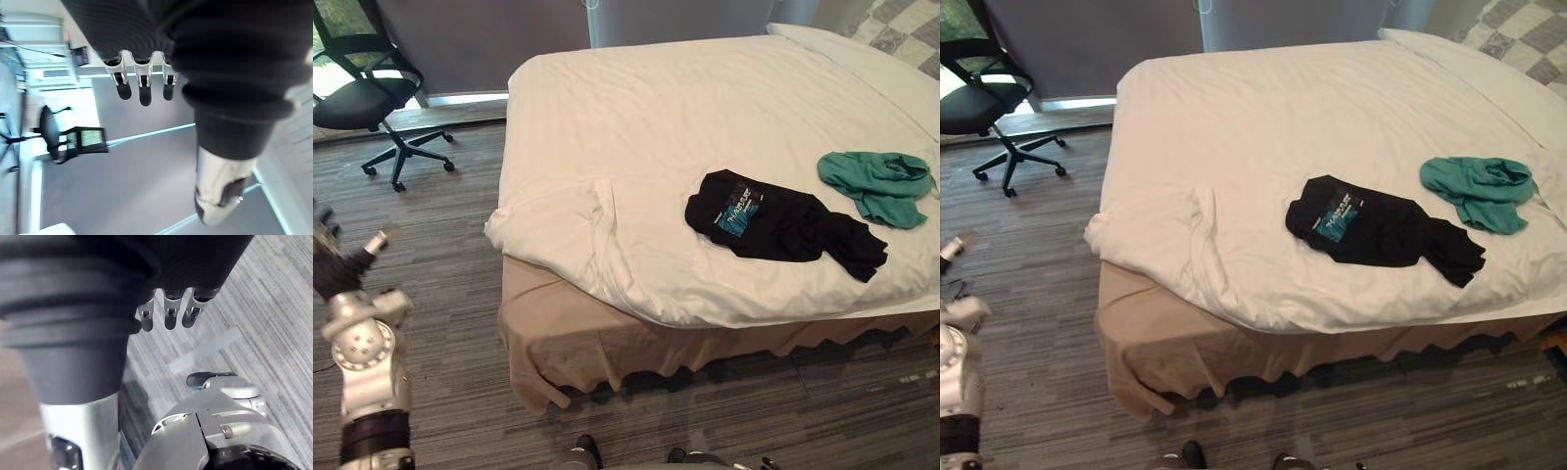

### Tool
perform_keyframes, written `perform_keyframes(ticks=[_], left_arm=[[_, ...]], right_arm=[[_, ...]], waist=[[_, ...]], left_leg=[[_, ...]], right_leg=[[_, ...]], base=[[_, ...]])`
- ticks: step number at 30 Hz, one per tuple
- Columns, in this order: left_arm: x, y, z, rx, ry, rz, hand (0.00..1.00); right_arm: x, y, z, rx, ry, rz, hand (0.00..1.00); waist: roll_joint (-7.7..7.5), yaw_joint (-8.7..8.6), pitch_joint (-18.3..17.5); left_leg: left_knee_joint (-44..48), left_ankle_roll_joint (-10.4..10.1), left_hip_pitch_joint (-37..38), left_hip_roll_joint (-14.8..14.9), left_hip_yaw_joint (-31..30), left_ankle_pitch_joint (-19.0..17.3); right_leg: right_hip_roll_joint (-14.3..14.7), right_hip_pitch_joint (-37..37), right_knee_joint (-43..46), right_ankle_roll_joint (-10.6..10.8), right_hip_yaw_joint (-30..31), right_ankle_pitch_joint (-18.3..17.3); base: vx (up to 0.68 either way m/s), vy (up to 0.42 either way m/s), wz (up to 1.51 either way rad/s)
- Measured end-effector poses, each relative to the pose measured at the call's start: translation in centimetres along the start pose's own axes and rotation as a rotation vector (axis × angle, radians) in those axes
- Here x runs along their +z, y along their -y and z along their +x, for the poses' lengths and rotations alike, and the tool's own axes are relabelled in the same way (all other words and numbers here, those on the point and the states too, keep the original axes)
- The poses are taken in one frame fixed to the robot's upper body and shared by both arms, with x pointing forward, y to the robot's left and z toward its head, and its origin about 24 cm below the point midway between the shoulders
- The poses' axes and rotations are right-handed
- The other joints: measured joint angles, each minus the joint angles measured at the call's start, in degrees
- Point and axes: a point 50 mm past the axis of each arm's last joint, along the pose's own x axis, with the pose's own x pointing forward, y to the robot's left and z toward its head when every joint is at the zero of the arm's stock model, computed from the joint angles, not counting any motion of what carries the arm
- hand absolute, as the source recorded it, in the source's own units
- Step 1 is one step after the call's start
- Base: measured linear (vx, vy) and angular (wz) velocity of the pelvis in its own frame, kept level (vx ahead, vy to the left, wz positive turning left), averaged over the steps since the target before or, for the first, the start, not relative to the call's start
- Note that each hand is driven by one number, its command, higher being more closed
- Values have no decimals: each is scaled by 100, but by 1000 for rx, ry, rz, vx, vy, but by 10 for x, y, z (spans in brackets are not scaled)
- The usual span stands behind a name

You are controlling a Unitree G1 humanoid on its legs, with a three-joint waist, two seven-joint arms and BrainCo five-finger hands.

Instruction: Tidy the bed and pick cloth on bed and put in laundry

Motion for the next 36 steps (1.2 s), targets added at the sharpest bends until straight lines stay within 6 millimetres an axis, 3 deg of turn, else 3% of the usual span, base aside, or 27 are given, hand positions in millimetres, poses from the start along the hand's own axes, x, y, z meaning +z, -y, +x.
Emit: perform_keyframes(ticks=[2, 6, 7, 9, 12, 15, 18, 21, 24, 25, 30, 34, 36], left_arm=[[7, 16, 9, -98, 43, 24, 0], [5, 76, 18, -372, 42, 77, 0], [4, 83, 19, -397, 32, 83, 0], [-1, 115, 27, -497, -17, 139, 0], [-4, 144, 42, -569, -61, 252, 0], [6, 161, 60, -571, -51, 309, 0], [23, 175, 81, -533, -28, 354, 0], [42, 179, 103, -466, -19, 409, 0], [45, 186, 112, -428, -87, 482, 0], [44, 187, 113, -425, -104, 499, 100], [35, 179, 119, -352, -226, 624, 100], [56, 175, 135, -309, -164, 708, 100], [57, 176, 134, -354, -149, 772, 100]], right_arm=[[2, 0, 0, 1, 7, -12, 0], [8, -7, 1, 31, 32, -68, 0], [11, -10, 1, 41, 44, -77, 0], [25, -22, 3, 72, 103, -145, 0], [46, -38, 3, 99, 202, -228, 0], [61, -55, 3, 132, 267, -270, 0], [76, -68, 4, 132, 312, -277, 0], [98, -74, 4, 97, 369, -243, 0], [127, -88, 3, 101, 437, -247, 0], [133, -92, 2, 105, 453, -250, 0], [181, -114, -12, 113, 617, -245, 0], [191, -113, -17, 80, 658, -197, 0], [195, -113, -21, 68, 682, -185, 0]], waist=[[-41, -2, -28], [-75, -21, -34], [-85, -42, -29], [-161, -84, 103], [-284, -159, 386], [-348, -202, 666], [-327, -330, 1025], [-337, -359, 1324], [-311, -436, 1559], [-299, -452, 1576], [-289, -615, 1850], [-317, -625, 1954], [-323, -624, 1967]], left_leg=[[-34, 0, 13, 1, 85, 0], [-30, 18, -63, 77, 400, 38], [-8, 21, -108, 83, 418, 39], [198, 59, -323, 180, 556, 10], [464, 77, -635, 346, 705, -60], [581, 92, -972, 510, 944, -65], [614, 233, -1303, 619, 1189, 95], [460, 352, -1679, 525, 1194, 349], [95, 456, -1927, 274, 1181, 676], [53, 470, -1996, 247, 1175, 716], [-430, 530, -2408, 76, 1176, 1052], [-573, 547, -2592, 60, 1196, 1160], [-586, 549, -2600, 55, 1225, 1160]], right_leg=[[2, -6, -38, -16, 52, 56], [26, -144, -94, -32, 221, 206], [25, -185, -95, -37, 228, 219], [44, -380, -99, -44, 333, 309], [109, -676, -100, -51, 445, 480], [164, -1047, -105, -43, 501, 707], [177, -1421, -99, -40, 486, 901], [141, -1847, -99, -52, 481, 1039], [33, -2205, -122, -53, 478, 1037], [25, -2278, -129, -54, 477, 1036], [9, -2867, -91, -70, 465, 1001], [18, -3148, 46, -82, 436, 958], [8, -3165, 64, -80, 441, 959]], base=[[-4, 57, -5], [-14, 42, -7], [-37, 22, -19], [-55, 10, -21], [-92, -2, -23], [-123, 7, -11], [-85, 27, 17], [-97, 51, 9], [-81, 54, 12], [-92, 40, 7], [-97, 27, 2], [-71, 24, 3], [-36, 33, 0]])
